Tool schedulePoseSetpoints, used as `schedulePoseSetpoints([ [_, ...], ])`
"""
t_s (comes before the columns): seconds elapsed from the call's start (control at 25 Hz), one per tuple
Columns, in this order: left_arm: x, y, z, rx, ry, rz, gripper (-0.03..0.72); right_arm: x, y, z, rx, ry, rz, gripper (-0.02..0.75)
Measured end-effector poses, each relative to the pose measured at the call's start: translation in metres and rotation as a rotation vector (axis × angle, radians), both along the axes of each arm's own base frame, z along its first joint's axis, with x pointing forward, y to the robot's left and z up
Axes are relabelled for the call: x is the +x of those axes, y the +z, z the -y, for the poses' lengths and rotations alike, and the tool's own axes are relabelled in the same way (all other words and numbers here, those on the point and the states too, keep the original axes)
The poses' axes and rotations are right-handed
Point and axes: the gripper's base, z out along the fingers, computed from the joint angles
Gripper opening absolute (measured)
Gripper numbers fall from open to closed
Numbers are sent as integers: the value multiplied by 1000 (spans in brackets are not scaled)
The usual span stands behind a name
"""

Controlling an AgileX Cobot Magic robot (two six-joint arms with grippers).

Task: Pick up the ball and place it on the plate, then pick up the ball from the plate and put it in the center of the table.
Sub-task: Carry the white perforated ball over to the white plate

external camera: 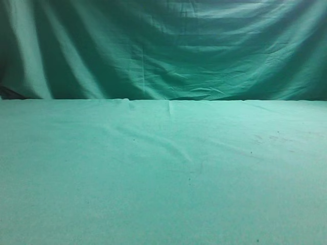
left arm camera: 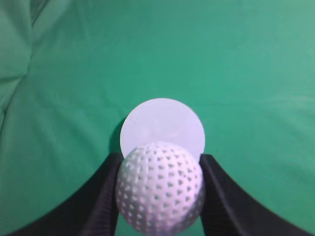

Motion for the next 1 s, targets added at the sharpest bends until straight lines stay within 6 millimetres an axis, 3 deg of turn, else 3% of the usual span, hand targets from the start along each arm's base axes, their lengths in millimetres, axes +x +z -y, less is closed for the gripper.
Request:
schedulePoseSetpoints([
  [0.32, 37, -51, -16, -152, -33, -216, 303, 5, 4, -2, 105, -45, 12, 0],
  [0.52, 48, -75, -25, -163, 0, -319, 303, 16, 9, -7, -46, 95, 25, 0],
  [0.72, 56, -91, -27, -129, -29, -376, 303, 44, 13, -14, -160, 220, -118, 0],
  [1.0, 68, -99, -32, -39, -65, -329, 303, 86, 14, -28, -328, 211, -288, 0],
])
